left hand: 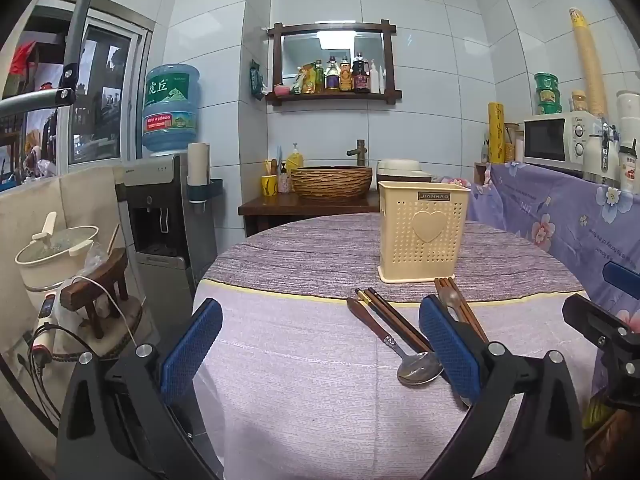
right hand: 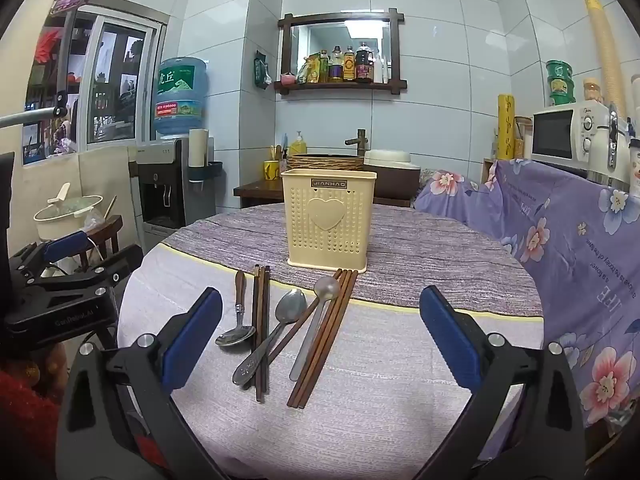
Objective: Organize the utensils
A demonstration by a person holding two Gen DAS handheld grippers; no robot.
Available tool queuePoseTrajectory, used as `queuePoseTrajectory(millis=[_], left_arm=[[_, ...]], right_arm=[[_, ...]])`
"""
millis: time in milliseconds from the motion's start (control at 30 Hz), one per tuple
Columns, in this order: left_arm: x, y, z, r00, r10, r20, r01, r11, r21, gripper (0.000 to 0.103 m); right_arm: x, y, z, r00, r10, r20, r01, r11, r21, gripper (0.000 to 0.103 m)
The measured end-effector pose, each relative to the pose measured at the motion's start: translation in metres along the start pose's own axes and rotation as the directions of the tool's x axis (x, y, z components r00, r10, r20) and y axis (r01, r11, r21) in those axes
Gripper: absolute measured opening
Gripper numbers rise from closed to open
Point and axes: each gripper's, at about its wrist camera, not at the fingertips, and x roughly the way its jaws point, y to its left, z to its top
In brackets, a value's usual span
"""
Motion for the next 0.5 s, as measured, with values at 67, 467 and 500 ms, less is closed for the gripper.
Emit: queuePoseTrajectory(millis=[67, 467, 500], left_arm=[[0.0000, 0.0000, 0.0006, 1.000, 0.003, 0.003, -0.003, 1.000, 0.000, 0.098], [-0.0031, 0.0034, 0.0011, 1.000, 0.009, 0.014, -0.008, 1.000, -0.018, 0.098], [-0.0030, 0.0035, 0.0013, 1.000, 0.009, 0.013, -0.008, 1.000, -0.018, 0.098]], right_arm=[[-0.0009, 0.0013, 0.0008, 1.000, -0.001, 0.004, 0.001, 1.000, -0.004, 0.098], [-0.0021, 0.0033, -0.0004, 1.000, -0.005, 0.006, 0.005, 1.000, -0.019, 0.098], [-0.0016, 0.0022, 0.0017, 1.000, -0.003, 0.002, 0.003, 1.000, -0.014, 0.098]])
